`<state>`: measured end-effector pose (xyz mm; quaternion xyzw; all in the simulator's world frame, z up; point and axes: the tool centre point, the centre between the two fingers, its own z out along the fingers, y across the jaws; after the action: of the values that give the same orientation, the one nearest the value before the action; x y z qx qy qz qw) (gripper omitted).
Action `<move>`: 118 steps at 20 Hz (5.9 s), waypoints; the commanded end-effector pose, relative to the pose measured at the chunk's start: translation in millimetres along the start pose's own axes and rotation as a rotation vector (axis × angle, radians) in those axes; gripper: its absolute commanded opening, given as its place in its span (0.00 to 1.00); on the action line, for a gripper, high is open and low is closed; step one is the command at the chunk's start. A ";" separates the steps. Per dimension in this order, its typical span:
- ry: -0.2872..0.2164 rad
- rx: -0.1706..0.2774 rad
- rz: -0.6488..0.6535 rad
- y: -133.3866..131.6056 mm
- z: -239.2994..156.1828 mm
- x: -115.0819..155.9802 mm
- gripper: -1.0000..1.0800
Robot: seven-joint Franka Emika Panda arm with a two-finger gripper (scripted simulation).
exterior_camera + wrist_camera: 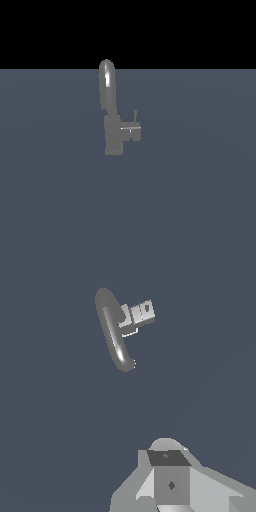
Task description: Turn on the faucet by rotating a designated handle.
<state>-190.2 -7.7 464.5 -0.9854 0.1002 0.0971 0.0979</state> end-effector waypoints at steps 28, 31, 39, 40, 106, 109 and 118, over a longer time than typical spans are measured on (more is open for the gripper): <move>-0.468 0.419 0.438 3.7 76.5 171.8 0.00; -0.523 0.468 0.488 6.2 90.3 188.3 0.00; -0.680 0.611 0.632 13.8 135.3 230.5 0.00; -0.701 0.630 0.652 14.8 141.9 235.5 0.00; -1.049 0.946 0.977 45.2 290.8 210.4 0.00; -1.051 0.945 0.978 48.4 296.4 203.4 0.00; -1.045 0.948 0.972 56.4 332.9 205.5 0.00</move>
<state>-49.1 -26.9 118.9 -0.5272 0.4718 0.5098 0.4895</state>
